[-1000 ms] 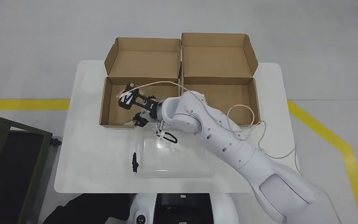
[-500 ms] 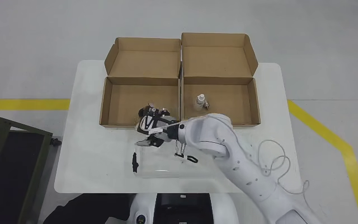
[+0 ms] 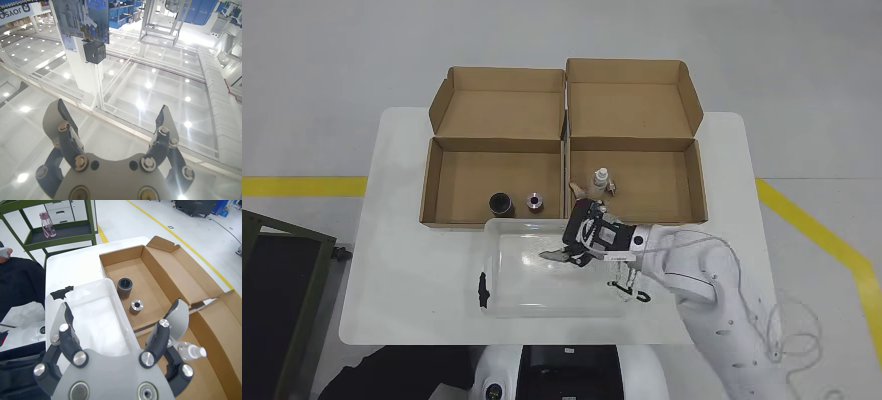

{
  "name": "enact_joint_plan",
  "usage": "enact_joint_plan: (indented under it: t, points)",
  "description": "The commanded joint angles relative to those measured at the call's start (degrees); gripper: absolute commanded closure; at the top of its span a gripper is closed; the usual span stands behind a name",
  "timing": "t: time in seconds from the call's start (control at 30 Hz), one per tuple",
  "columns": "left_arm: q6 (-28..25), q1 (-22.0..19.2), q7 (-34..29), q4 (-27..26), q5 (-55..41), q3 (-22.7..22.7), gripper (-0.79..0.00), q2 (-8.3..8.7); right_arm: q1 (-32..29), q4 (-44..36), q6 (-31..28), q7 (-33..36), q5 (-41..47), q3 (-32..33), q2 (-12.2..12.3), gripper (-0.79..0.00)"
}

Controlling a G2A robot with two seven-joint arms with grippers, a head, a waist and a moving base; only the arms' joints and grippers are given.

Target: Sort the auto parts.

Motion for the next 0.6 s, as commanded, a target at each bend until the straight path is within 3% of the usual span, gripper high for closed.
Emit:
enact_joint_plan:
  t: [0.0, 0.57]
  points:
    - [0.0, 0.0, 0.0, 0.0, 0.0, 0.0, -0.785, 0.00, -2.3, -0.9, -0.9, -1.5, -0.3, 3.4, 0.6, -0.785]
    - [0.0, 0.0, 0.0, 0.0, 0.0, 0.0, -0.785, 0.00, -18.3, -5.9, -7.8, -19.4, -5.9, 23.4, 4.1, -0.785]
